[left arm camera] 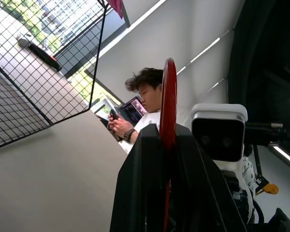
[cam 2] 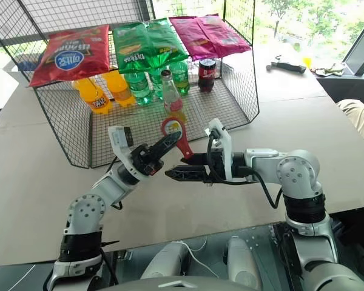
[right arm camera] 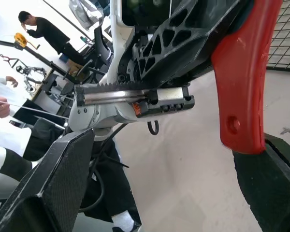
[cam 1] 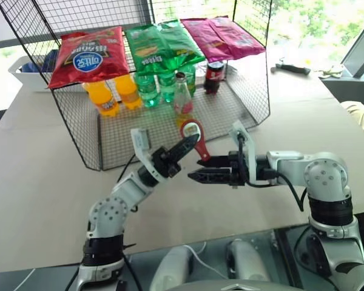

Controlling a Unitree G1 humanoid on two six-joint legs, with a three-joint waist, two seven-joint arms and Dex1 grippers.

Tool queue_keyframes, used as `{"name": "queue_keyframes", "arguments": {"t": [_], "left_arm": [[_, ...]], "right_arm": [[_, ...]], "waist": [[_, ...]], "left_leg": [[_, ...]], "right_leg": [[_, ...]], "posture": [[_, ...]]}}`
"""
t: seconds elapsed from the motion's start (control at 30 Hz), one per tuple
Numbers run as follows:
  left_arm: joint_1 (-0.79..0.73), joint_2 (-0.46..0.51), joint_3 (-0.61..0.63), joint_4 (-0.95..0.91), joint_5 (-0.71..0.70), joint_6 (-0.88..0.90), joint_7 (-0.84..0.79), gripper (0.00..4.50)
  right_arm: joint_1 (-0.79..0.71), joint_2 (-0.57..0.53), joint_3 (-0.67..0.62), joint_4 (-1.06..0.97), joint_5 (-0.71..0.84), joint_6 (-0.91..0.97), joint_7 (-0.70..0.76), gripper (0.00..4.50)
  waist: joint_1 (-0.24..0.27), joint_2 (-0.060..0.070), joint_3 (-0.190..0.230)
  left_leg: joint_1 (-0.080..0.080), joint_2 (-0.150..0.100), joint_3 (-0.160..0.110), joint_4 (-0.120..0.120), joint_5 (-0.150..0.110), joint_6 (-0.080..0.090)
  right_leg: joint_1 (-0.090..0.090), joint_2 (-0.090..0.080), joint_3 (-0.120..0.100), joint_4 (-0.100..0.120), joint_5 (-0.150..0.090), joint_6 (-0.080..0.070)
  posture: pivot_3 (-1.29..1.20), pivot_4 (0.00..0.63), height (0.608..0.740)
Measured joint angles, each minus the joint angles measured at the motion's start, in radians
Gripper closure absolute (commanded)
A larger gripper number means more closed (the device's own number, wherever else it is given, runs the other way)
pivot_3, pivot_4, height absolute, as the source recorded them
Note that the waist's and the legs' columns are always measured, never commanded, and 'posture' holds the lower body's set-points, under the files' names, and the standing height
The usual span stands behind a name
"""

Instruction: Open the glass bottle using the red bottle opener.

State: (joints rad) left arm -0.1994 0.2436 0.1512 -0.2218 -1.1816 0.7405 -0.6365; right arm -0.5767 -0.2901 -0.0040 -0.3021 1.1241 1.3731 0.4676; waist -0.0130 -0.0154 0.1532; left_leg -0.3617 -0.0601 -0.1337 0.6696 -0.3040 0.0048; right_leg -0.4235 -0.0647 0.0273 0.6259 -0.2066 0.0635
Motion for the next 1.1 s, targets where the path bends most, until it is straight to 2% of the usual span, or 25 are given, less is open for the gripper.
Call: {"name": "queue_keyframes", "arguments": {"t": [0.2, 0.23, 0.3, 0.37, 0.57, 0.9, 0.93, 0.97, 1.1], "left_arm": [[0.015, -0.01, -0.001, -0.001, 0.0, 0.009, -0.013, 4.44], [0.018, -0.013, -0.001, -0.001, 0.0, 0.01, -0.014, 4.48], [0.019, -0.015, -0.002, -0.001, 0.0, 0.011, -0.018, 4.5], [0.019, -0.018, -0.004, -0.004, -0.001, 0.013, -0.025, 4.5], [0.019, -0.033, -0.008, -0.025, -0.01, 0.017, -0.045, 4.5], [0.019, -0.031, 0.0, -0.017, -0.048, 0.041, -0.054, 4.5], [0.02, -0.031, 0.0, -0.018, -0.046, 0.04, -0.054, 3.77], [0.02, -0.031, -0.002, -0.02, -0.036, 0.037, -0.05, 3.57], [0.026, -0.019, -0.004, -0.019, 0.015, 0.03, -0.021, 1.73]], "right_arm": [[-0.018, 0.016, -0.004, 0.018, 0.016, 0.003, -0.018, 0.0], [-0.019, 0.016, -0.004, 0.02, 0.017, 0.003, -0.018, 0.25], [-0.02, 0.015, -0.004, 0.029, 0.017, 0.003, -0.018, 0.88], [-0.021, 0.013, -0.005, 0.038, 0.017, 0.003, -0.019, 1.88], [-0.021, -0.009, -0.011, 0.045, 0.012, 0.002, -0.022, 4.36], [-0.021, -0.015, -0.004, 0.045, 0.019, -0.004, 0.005, 4.45], [-0.02, -0.016, -0.004, 0.045, 0.019, -0.005, 0.005, 4.5], [-0.018, -0.017, 0.001, 0.044, 0.012, -0.007, 0.002, 4.5], [0.019, -0.019, 0.027, 0.037, -0.043, -0.051, -0.009, 4.5]], "waist": [[0.0, 0.0, 0.0], [0.0, 0.0, 0.0], [0.0, 0.0, 0.0], [0.0, 0.0, 0.0], [0.0, 0.0, 0.0], [0.0, 0.0, 0.0], [0.0, 0.0, 0.0], [0.0, 0.0, 0.0], [0.001, 0.0, 0.0]], "left_leg": [[0.0, 0.0, 0.0, 0.0, 0.0, 0.0], [0.0, 0.0, 0.0, 0.0, 0.0, 0.0], [0.0, 0.0, 0.0, 0.0, 0.0, 0.0], [0.0, 0.0, 0.0, 0.0, 0.0, 0.0], [0.0, 0.0, 0.0, 0.0, 0.0, 0.0], [0.0, 0.0, 0.0, 0.0, 0.0, 0.0], [0.0, 0.0, 0.0, 0.0, 0.0, 0.0], [0.0, 0.0, 0.0, 0.0, 0.0, 0.0], [0.0, 0.0, 0.0, 0.0, 0.0, 0.0]], "right_leg": [[0.0, 0.0, 0.0, 0.0, 0.0, 0.0], [0.0, 0.0, 0.0, 0.0, 0.0, 0.0], [0.0, 0.0, 0.0, 0.0, 0.0, 0.0], [0.0, 0.0, 0.0, 0.0, 0.0, 0.0], [0.0, 0.0, 0.0, 0.0, 0.0, 0.0], [0.0, 0.0, 0.0, 0.0, 0.0, 0.0], [0.0, 0.0, 0.0, 0.0, 0.0, 0.0], [0.0, 0.0, 0.0, 0.0, 0.0, 0.0], [0.0, 0.0, 0.0, 0.0, 0.0, 0.0]], "posture": [[0.0, 0.15, 0.74], [0.0, 0.15, 0.74], [0.0, 0.15, 0.74], [0.0, 0.15, 0.74], [0.0, 0.15, 0.74], [0.0, 0.15, 0.74], [0.0, 0.15, 0.74], [0.0, 0.15, 0.74], [0.0, 0.15, 0.74]]}}
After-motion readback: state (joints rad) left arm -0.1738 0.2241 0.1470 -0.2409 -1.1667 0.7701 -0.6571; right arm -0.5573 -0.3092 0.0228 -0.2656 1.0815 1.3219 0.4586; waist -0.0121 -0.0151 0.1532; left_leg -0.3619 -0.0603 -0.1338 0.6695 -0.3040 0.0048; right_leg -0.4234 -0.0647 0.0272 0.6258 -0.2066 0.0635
